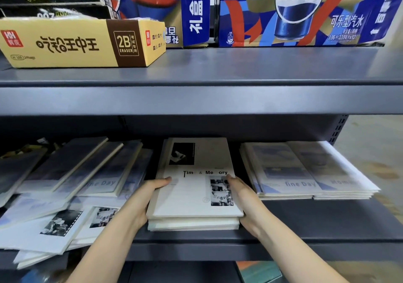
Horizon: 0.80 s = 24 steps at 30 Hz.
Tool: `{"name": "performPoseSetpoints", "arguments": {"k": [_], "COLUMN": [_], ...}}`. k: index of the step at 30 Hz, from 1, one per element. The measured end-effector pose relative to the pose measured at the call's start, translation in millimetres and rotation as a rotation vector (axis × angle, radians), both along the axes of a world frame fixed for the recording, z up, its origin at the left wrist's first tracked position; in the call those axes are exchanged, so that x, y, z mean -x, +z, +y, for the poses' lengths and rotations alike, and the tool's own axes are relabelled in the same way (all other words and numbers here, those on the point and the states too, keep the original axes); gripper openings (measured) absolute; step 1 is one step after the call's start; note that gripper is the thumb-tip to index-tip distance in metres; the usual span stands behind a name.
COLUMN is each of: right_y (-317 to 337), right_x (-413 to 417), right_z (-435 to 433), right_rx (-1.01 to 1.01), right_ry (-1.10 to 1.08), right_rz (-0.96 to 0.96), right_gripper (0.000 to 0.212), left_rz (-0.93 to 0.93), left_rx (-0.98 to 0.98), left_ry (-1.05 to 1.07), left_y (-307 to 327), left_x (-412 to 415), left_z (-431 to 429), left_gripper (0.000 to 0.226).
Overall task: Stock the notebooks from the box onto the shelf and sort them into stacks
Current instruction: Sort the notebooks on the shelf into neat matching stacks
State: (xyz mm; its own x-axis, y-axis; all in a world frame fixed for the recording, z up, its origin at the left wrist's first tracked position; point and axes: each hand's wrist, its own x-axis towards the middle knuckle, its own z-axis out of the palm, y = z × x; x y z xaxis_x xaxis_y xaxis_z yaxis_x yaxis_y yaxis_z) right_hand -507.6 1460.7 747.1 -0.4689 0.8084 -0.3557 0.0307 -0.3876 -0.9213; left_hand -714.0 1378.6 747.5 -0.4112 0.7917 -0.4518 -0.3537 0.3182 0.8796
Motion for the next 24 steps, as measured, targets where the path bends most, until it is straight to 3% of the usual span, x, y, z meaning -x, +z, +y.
{"name": "performPoseSetpoints", "arguments": {"k": [6, 12, 15, 17, 20, 24], "right_y": [2.8, 5.1, 10.1, 9.2, 9.2, 10.2], "right_x": [-1.0, -3.6, -7.8, -12.5, -18.9, -26.8], "right_z": [-4.4, -3.9, -5.5, -7.0, -11.5, -14.6], "right_rx": [-0.048, -0.045, 0.021, 0.042, 0.031, 0.011], "right_ry": [-0.068, -0.120, -0.129, -0.135, -0.164, -0.157], "right_rz": [0.016, -0.027, 0.002, 0.023, 0.030, 0.031], "right_gripper": [0.026, 0.028, 0.021, 0.010, 0.014, 0.022], "left_rz": [-0.020, -0.029, -0.043, -0.017, 0.044, 0.111], "left_rx": [-0.059, -0.075, -0.061, -0.010, 0.013, 0.025], "left_ry": [-0.023, -0.008, -0.046, -0.058, -0.066, -0.066], "left_y": [-1.9, 4.2, 4.6, 1.8, -7.7, -8.5], "left_x": [-3.2, -7.0, -8.5, -10.7, -9.6, -21.9], "left_z": [-2.7, 0.5, 2.3, 2.6, 1.5, -2.5], "left_gripper": [0.026, 0.025, 0.034, 0.056, 0.089, 0.081]}}
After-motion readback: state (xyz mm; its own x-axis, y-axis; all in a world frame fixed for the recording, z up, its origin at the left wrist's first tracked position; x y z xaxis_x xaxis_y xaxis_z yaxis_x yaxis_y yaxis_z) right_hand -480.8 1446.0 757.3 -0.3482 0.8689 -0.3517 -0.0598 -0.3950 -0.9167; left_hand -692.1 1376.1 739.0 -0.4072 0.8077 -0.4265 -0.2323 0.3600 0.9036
